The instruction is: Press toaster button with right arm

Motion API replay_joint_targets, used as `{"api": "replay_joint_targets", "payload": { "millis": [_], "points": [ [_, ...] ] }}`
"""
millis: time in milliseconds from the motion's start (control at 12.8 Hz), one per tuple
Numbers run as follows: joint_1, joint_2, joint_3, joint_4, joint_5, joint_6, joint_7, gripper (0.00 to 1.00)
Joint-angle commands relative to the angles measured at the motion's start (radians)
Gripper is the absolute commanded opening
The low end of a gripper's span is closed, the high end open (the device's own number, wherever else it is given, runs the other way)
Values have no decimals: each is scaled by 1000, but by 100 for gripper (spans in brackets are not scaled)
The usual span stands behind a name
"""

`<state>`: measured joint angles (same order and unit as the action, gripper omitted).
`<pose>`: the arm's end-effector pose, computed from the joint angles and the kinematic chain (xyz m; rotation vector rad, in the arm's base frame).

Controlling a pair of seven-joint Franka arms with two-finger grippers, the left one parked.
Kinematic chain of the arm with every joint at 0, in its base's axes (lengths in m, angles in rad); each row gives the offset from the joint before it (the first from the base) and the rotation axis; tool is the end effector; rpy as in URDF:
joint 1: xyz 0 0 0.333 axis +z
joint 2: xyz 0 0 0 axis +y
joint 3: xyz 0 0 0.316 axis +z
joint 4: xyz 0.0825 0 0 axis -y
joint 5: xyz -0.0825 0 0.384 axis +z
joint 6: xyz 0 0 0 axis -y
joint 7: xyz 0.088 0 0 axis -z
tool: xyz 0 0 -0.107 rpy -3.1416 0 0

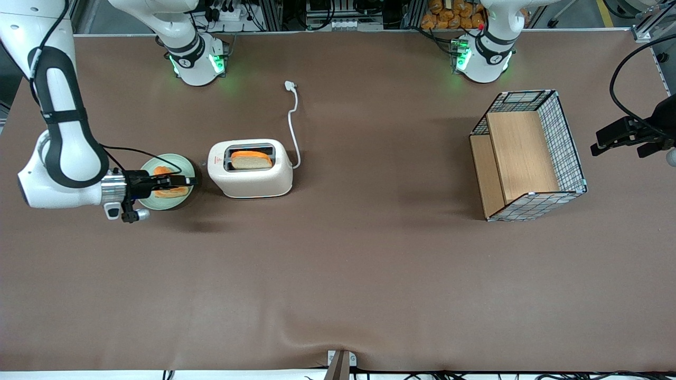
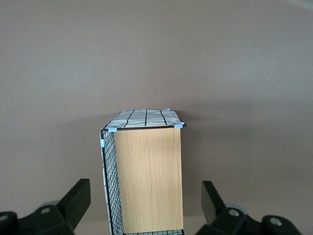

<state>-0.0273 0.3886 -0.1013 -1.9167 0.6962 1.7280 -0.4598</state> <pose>0.5689 -0.0120 0.2750 -2.3778 -0.0082 0.4386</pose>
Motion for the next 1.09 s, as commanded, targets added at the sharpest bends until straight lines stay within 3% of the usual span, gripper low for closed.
{"api": "replay_joint_targets", "payload": {
  "millis": [0,545,1012],
  "points": [
    [-16,21,9,85,-64,-39,12,100],
    [-23,-121,6,162,-361,-25,1,100],
    [-26,-234,5,208,-470,-50,59,100]
  ]
}}
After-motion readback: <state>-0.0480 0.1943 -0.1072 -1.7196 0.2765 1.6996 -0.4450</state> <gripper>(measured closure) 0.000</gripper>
